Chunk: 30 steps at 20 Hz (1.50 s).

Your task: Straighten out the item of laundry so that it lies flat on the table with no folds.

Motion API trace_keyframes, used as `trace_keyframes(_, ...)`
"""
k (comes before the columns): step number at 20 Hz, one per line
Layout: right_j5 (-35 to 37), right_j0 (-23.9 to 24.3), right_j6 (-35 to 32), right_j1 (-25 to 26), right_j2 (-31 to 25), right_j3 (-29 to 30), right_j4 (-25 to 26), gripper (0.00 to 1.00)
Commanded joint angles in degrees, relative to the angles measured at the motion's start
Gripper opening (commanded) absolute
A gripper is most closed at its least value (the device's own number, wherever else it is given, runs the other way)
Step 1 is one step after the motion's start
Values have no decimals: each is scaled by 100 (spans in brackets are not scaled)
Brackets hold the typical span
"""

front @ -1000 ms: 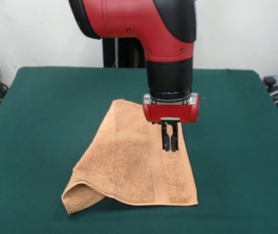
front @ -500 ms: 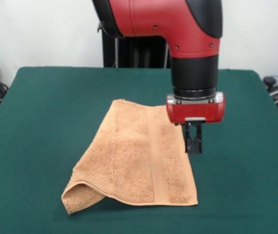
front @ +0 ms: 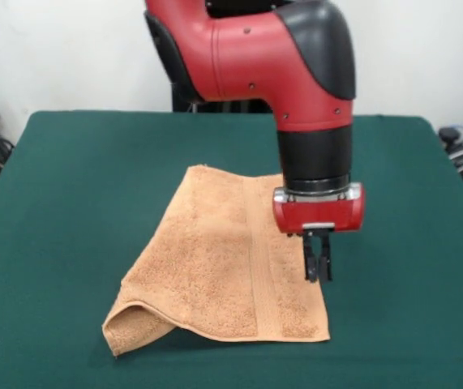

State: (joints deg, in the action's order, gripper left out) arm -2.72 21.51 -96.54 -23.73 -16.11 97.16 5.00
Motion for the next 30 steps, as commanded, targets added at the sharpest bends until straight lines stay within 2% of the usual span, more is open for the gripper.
trace_keyframes(1, 246, 384, -722, 152, -697, 575, 263, 0)
trace_keyframes(7, 761, 592, -640, -221, -882, 739, 113, 0)
trace_keyframes(12, 843, 709, -372, -50, -1049, 643, 291, 0)
trace_keyframes(16, 649, 602, -472, 87, -1034, 668, 313, 0)
trace_keyframes(26, 775, 1188, -150, 581, -1505, 503, 579, 0)
trace_keyframes(30, 814, 1268, -154, 534, -1517, 464, 683, 0)
